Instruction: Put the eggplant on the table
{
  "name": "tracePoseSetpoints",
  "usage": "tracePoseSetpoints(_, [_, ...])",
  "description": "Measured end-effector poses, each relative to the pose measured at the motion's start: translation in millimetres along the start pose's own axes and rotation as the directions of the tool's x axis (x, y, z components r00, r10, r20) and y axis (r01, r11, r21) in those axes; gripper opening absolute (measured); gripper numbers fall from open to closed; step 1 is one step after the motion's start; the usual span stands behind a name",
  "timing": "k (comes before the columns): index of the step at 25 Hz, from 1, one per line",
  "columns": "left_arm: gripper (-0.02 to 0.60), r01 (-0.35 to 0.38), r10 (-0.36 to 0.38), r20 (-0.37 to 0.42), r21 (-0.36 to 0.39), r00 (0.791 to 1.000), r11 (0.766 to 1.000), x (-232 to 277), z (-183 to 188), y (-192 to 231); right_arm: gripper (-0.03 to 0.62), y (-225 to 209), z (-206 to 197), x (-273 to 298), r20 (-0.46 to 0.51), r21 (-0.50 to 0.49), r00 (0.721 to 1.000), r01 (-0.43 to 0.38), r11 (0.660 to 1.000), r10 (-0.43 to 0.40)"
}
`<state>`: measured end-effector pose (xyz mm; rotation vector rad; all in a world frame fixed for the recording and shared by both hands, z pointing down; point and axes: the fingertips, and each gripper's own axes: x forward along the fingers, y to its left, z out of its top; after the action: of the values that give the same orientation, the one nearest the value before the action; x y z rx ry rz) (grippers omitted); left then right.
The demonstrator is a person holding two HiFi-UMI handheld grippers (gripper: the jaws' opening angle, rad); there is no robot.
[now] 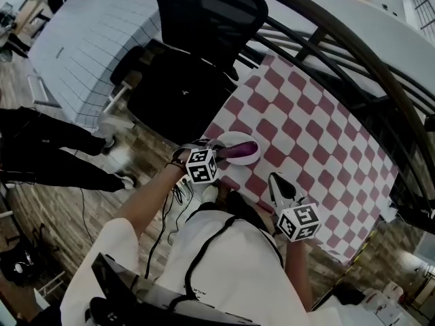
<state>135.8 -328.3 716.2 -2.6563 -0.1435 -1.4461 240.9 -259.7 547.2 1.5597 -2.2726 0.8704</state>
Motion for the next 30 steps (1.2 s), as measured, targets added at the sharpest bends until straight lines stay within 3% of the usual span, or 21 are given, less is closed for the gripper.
tracePoseSetpoints(13, [0.130,0.044,-0.026,-0.127,0.146,0.992,0.988,15.5,-12.4,9.4,0.006,-6.9,-0.9,-1.9,0.001,0.016,1.000,0.022,1.000,-0.022])
tracePoseSetpoints(30, [0.127,0.086,-0.017,-0.267,0.248,0.964,0.965,30.4,-16.2,13.7,0.008,-22.2,-6.0,-12.5,0.018,0.048,0.999,0.042,0.998,-0.043])
